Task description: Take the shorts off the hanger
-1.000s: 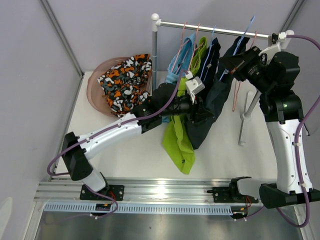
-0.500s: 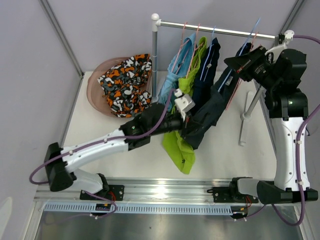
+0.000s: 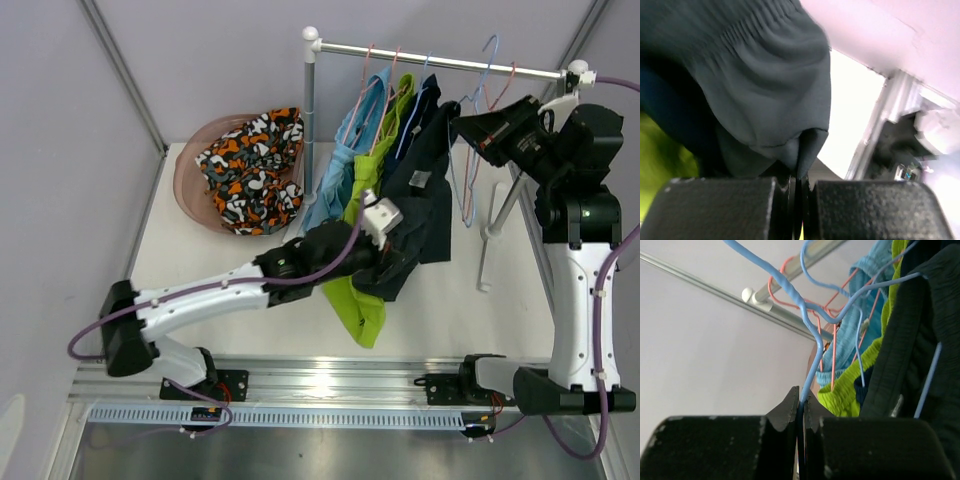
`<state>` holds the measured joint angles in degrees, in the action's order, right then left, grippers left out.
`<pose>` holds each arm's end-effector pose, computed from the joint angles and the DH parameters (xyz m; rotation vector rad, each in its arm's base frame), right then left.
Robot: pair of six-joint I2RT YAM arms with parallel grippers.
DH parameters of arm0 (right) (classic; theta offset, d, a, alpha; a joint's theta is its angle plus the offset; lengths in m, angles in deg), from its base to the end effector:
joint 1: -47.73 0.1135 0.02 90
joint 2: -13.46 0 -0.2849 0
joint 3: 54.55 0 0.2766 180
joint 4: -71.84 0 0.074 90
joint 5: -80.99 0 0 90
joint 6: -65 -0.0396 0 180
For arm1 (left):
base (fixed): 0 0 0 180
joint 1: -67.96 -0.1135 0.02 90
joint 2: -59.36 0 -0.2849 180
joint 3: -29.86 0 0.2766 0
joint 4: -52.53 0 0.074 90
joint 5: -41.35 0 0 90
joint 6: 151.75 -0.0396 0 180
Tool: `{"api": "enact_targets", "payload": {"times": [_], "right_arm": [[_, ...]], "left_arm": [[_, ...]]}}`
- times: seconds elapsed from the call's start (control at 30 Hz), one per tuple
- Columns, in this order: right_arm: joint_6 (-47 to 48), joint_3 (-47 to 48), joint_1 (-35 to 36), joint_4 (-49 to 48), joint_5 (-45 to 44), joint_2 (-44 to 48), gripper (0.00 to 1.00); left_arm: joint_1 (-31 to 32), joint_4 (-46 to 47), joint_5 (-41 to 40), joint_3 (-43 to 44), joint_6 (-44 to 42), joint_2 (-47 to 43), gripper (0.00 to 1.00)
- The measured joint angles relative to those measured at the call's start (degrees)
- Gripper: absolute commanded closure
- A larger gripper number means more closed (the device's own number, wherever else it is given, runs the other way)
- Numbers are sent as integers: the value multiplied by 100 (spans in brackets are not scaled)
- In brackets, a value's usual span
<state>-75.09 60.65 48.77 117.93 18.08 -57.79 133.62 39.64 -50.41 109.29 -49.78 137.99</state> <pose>0.2364 0.0223 0.5712 0.3401 1.6776 1.0555 0.1460 -0.3197 0.3729 0.8293 1.6903 -0.9315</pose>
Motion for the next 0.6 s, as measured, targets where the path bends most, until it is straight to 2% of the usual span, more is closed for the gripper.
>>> {"api": "enact_targets", "payload": {"times": [0.07, 0.2, 0.3, 0.4, 0.47, 0.6], "right_arm": [[-96, -319, 2, -44, 59, 278, 100], [-254, -629, 2, 28, 179, 763, 100], [-295, -612, 9, 44, 260, 968, 100], [-280, -341, 9, 164, 299, 960, 100], [-264, -136, 7, 162, 299, 863, 100], [-256, 35, -11, 122, 293, 627, 100]], "left_arm": [[-33, -402, -332, 798, -26, 629, 100], [-195, -1220, -813, 3187, -37, 2273, 100], [-341, -1735, -1016, 4234, -31, 3032, 100], [-468, -2024, -1126, 4105, 68, 3165, 100], [-476, -1934, -1150, 3510, 168, 2981, 100], [-315, -1991, -1213, 1759, 369, 2245, 100]]}}
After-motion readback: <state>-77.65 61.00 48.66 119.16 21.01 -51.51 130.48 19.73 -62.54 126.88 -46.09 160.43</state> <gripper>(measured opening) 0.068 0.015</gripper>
